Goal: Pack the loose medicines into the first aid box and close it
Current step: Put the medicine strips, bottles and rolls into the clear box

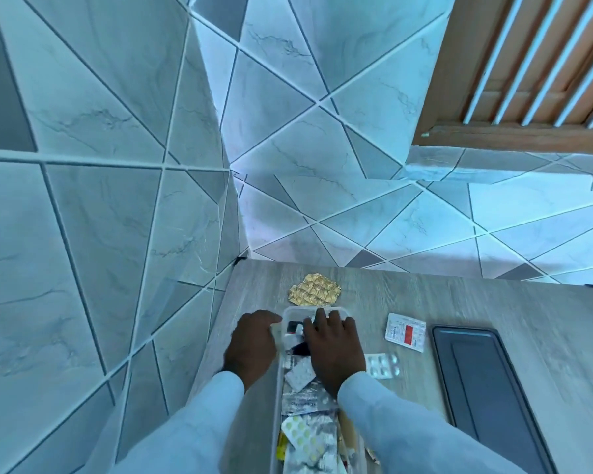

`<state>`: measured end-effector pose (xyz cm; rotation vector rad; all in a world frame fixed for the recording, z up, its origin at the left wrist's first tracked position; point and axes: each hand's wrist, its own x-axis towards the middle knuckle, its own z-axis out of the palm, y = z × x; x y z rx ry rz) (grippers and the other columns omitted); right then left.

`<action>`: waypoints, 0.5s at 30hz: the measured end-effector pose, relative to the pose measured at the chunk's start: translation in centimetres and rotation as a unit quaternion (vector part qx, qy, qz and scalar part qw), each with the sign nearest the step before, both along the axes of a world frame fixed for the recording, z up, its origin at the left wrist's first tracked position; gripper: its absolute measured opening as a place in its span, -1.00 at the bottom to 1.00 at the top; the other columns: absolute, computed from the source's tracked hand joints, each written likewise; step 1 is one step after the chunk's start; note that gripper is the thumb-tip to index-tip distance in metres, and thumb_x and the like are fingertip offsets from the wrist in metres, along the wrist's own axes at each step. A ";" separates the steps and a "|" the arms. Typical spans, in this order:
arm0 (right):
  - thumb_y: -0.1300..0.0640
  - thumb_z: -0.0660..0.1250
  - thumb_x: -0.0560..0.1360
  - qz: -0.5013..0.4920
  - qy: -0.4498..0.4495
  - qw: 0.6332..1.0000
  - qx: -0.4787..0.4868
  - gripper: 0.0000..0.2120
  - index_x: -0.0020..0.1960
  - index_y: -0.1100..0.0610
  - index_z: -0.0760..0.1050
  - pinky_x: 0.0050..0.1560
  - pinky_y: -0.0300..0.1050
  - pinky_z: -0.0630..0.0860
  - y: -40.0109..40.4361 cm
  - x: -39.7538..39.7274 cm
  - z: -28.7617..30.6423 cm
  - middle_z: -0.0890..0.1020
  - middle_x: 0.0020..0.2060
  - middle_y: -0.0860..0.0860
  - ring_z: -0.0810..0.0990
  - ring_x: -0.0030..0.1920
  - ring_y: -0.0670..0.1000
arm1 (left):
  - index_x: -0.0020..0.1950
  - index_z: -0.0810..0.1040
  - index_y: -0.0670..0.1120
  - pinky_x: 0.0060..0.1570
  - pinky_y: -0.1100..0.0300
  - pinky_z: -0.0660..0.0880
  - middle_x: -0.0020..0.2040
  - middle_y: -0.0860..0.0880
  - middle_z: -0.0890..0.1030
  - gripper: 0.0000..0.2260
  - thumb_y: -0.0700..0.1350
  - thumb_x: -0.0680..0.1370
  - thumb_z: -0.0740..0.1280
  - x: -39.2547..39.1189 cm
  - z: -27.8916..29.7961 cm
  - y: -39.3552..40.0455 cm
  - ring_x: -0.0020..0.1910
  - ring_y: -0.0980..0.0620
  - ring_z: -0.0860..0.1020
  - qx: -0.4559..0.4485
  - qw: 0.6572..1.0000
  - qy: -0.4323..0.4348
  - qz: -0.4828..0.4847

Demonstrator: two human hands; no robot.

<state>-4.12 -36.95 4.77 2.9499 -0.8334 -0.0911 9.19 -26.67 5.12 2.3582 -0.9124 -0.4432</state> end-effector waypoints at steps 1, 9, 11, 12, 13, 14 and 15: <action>0.08 0.42 0.30 -0.016 0.014 1.000 0.016 -0.50 0.22 0.17 0.48 -0.01 0.20 0.48 0.4 0.3 -0.7 0.58 0.13 0.23 0.51 0.07 0.31 | 0.30 0.52 0.04 0.33 0.09 0.38 0.32 -0.02 0.52 -0.60 -0.30 0.53 0.22 0.0 -0.3 0.3 0.29 -0.05 0.48 -0.002 1.000 0.004 -0.025; 0.22 0.20 0.43 -0.096 -0.044 0.970 0.218 -0.31 0.51 0.10 0.05 0.43 0.12 0.23 1.5 -0.4 0.8 0.14 0.53 0.09 0.06 0.53 0.15 | 0.48 0.32 -0.04 0.47 0.03 0.13 0.49 0.01 0.36 -0.58 -0.09 0.61 0.19 -1.5 -2.2 0.1 0.51 -0.02 0.22 0.095 0.958 -0.168 -0.214; 0.25 0.21 0.42 -0.092 -0.111 0.961 0.235 -0.39 0.45 0.04 0.21 0.39 0.08 0.33 0.7 -1.1 1.9 0.28 0.48 0.04 0.23 0.47 0.12 | 0.40 0.43 -0.02 0.42 0.00 0.20 0.42 0.03 0.45 -0.62 -0.10 0.57 0.24 -1.2 -1.8 0.3 0.47 -0.04 0.30 0.068 0.966 -0.162 -0.188; 0.26 0.21 0.43 -0.108 -0.134 0.958 0.231 -0.41 0.44 0.04 0.26 0.39 0.08 0.34 -0.1 -2.0 2.2 0.33 0.45 0.04 0.29 0.44 0.11 | 0.30 0.52 -0.02 0.34 -0.01 0.29 0.32 0.01 0.54 -0.67 -0.13 0.53 0.28 -1.4 -1.6 -0.1 0.39 -0.07 0.39 0.044 0.970 -0.153 -0.181; 0.27 0.21 0.45 -0.128 -0.154 0.952 0.230 -0.44 0.44 0.06 0.28 0.40 0.07 0.34 -0.7 -2.5 2.5 0.36 0.44 0.05 0.33 0.42 0.11 | 0.16 0.60 -0.03 0.23 -0.02 0.38 0.19 0.00 0.62 -0.73 -0.17 0.48 0.31 -1.0 -1.5 -0.1 0.28 -0.10 0.49 0.017 0.974 -0.154 -0.168; 0.28 0.20 0.47 -0.158 -0.166 0.944 0.238 -0.46 0.44 0.07 0.29 0.40 0.05 0.33 -1.4 -3.1 2.7 0.38 0.43 0.06 0.35 0.41 0.10 | 0.05 0.64 -0.04 0.12 -0.03 0.44 0.06 -0.01 0.66 -0.78 -0.20 0.45 0.32 -0.6 -1.4 -0.1 0.16 -0.12 0.55 -0.006 0.975 -0.160 -0.154; 0.29 0.18 0.48 -0.191 -0.165 0.935 0.251 -0.48 0.44 0.08 0.30 0.41 0.02 0.32 -2.5 -4.0 2.6 0.39 0.42 0.06 0.35 0.40 0.10 | -0.02 0.65 -0.05 0.05 -0.02 0.47 -0.02 -0.02 0.68 -0.81 -0.19 0.44 0.30 -0.2 -1.5 -0.4 0.08 -0.12 0.58 -0.027 0.976 -0.166 -0.141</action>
